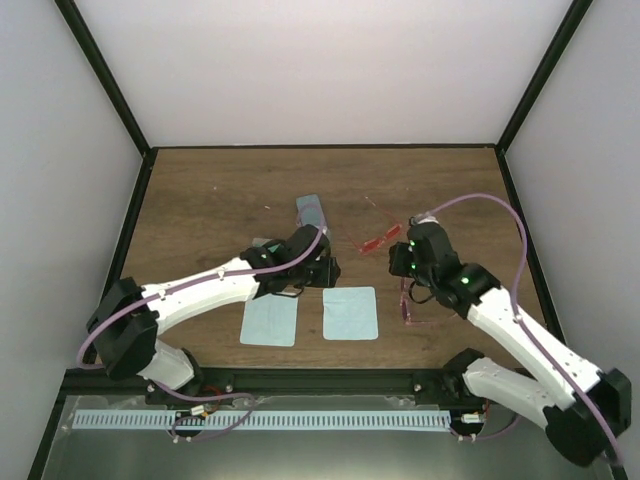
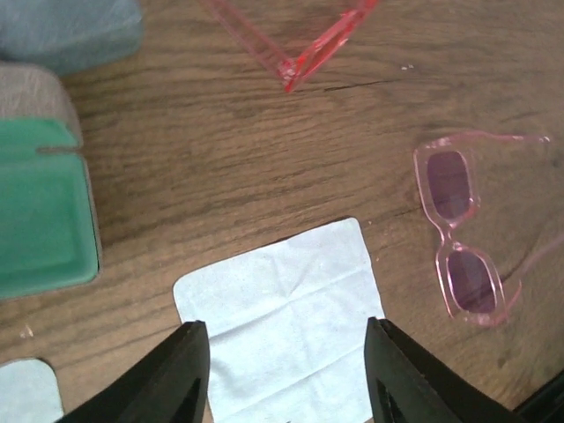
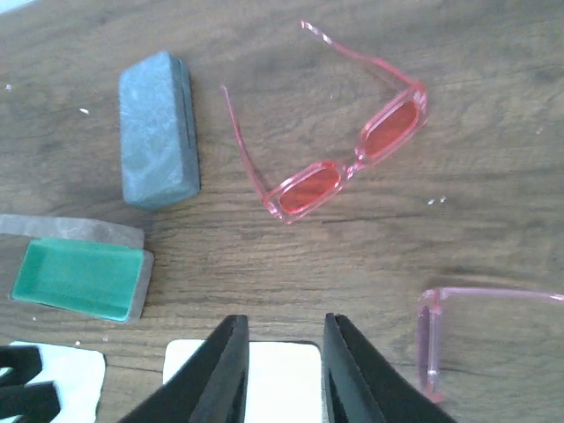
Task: Organize the sunglasses
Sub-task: Place the sunglasses case at the center of the board.
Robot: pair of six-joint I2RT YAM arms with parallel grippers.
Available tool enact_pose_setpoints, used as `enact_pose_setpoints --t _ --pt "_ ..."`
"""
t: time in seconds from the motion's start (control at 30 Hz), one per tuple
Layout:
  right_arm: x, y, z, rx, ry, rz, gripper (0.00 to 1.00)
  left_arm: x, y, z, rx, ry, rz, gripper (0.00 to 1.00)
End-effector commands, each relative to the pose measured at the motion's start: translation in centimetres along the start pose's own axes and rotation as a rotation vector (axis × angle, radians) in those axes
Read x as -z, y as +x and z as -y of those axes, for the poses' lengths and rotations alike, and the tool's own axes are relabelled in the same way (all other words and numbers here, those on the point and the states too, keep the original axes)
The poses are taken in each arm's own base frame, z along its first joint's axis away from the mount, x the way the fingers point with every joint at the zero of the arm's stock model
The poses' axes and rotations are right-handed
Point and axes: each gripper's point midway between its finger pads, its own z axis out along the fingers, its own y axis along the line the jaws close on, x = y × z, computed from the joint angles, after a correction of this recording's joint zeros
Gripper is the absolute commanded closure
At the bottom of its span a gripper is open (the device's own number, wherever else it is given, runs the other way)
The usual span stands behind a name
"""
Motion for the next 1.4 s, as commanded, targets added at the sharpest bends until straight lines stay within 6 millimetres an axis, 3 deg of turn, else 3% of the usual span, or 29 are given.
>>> enact_pose_setpoints --t 0.0,0.03,0.07,0.13,0.23,0.43,0.6,0.7,0.8,1.0,1.2,1.37 --pt "3.7 -2.4 0.0 -0.023 -0.044 0.145 0.60 -1.0 0.3 -0.3 0.069 -0.058 0.018 0.52" --pt "3.9 -2.5 0.1 -0.002 -0.043 0.162 0.51 -1.2 0.4 -0.5 0.082 -0.075 0.022 0.56" --pt "3.8 -2.2 0.4 0.009 -0.041 0.169 0.48 -1.4 0.6 -1.0 0.094 -0.096 0.020 0.61" --pt "2.7 -0.8 1.1 0.025 -0.023 0.136 0.58 -2.0 1.0 -1.6 0.107 -0.126 0.010 0.64" --pt "1.2 1.2 -0.2 0.074 -0.080 0.008 0.69 -2.9 1.0 -1.1 0.066 -0.111 0.002 0.65" --pt "-0.9 3.2 -2.4 0.203 -0.163 -0.148 0.73 -4.7 1.0 -0.6 -0.158 -0.103 -0.032 0.45" --pt "-2.1 4.9 -2.3 0.223 -0.197 -0.236 0.71 -7.3 3.6 -1.7 -0.261 -0.111 -0.149 0.36" --pt "-2.8 5.7 -2.1 0.206 -0.204 -0.266 0.71 -8.2 4.7 -1.6 -0.276 -0.073 -0.183 0.38" --pt "-3.2 5.8 -2.2 0.196 -0.214 -0.271 0.71 -8.4 4.9 -1.4 -0.281 -0.062 -0.195 0.38" --pt "-3.6 5.4 -2.4 0.190 -0.219 -0.266 0.70 -7.5 3.3 -0.3 -0.326 -0.038 -0.168 0.32" --pt "-4.2 5.3 -2.3 0.188 -0.210 -0.269 0.69 -7.9 4.2 -1.9 -0.361 -0.047 -0.235 0.32" --pt "-4.3 5.3 -2.1 0.191 -0.205 -0.271 0.70 -7.2 3.4 -3.3 -0.358 -0.052 -0.226 0.35"
